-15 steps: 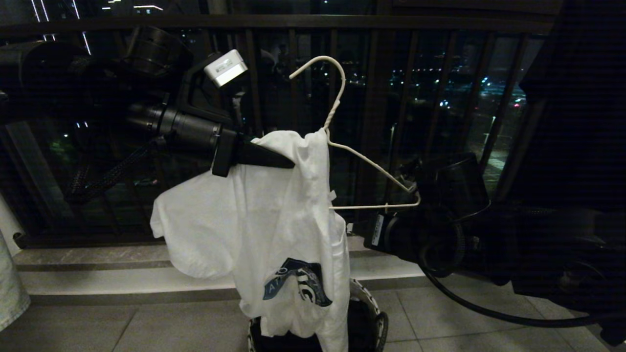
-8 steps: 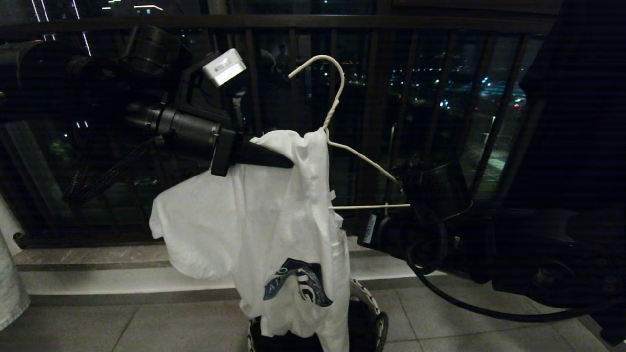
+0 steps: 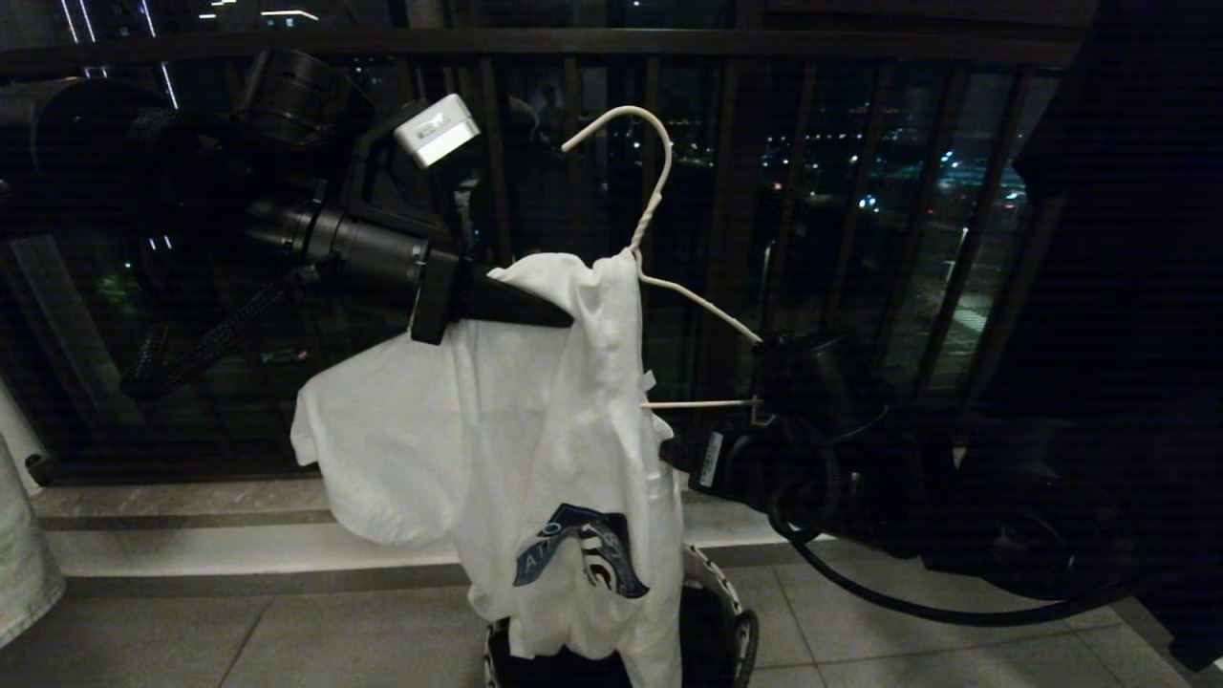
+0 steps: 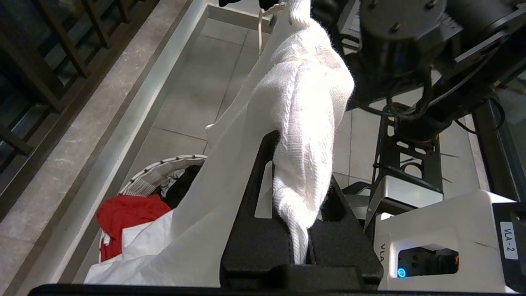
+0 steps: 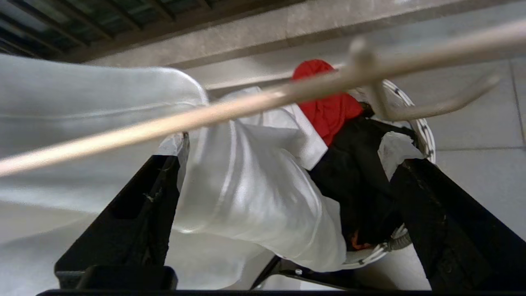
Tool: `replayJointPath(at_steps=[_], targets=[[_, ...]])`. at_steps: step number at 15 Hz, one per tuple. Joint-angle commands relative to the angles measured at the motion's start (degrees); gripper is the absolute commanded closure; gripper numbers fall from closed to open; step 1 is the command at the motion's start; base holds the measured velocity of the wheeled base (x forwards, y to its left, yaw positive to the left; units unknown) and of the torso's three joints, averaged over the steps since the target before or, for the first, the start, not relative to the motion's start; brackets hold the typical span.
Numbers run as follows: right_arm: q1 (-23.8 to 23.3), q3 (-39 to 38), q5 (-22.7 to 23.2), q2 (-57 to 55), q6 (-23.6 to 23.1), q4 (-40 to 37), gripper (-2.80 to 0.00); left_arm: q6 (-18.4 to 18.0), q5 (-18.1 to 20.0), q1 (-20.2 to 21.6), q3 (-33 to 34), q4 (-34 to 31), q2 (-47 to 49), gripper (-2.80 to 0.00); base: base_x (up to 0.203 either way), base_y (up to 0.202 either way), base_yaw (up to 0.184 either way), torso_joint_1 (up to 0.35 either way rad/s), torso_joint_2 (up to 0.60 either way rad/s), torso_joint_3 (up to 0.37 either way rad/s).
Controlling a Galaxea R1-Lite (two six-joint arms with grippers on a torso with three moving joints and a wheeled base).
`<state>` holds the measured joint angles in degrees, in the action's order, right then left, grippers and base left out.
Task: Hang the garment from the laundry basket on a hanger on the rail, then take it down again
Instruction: Hang the clothes on the clothes rack
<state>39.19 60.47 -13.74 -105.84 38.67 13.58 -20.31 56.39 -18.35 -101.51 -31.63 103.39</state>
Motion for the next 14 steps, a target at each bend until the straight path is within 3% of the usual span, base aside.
replayJointPath(at_steps=[1, 3, 4, 9, 14], targets=[[-0.01, 0.09, -0.28, -1.30, 0.18, 0.04, -2.80, -0.08, 0.30, 0.24, 0.00, -0.18, -0.09, 0.00, 0.000, 0.000, 0.000, 0.000, 0.00, 0.000], [-0.08, 0.09, -1.12, -1.56, 0.18, 0.04, -2.80, -0.08, 0.30, 0.25, -0.09, -0.18, -0.04, 0.00, 0.000, 0.000, 0.000, 0.000, 0.00, 0.000], [-0.17, 0.00, -2.00, -1.63, 0.09, 0.04, 0.00, -0.08, 0.30, 0.33, -0.09, -0.18, -0.12, 0.00, 0.000, 0.000, 0.000, 0.000, 0.00, 0.000], [-0.74, -0.93, -2.65, -0.24, 0.09, -0.18, 0.00, 0.09, 0.30, 0.77, -0.09, 0.96, 0.15, 0.00, 0.000, 0.000, 0.000, 0.000, 0.00, 0.000], [-5.40, -1.17, -2.61, -0.57, -0.50, 0.04, 0.00, 0.09, 0.38, 1.13, 0.09, 0.96, -0.29, 0.00, 0.000, 0.000, 0.000, 0.000, 0.00, 0.000]])
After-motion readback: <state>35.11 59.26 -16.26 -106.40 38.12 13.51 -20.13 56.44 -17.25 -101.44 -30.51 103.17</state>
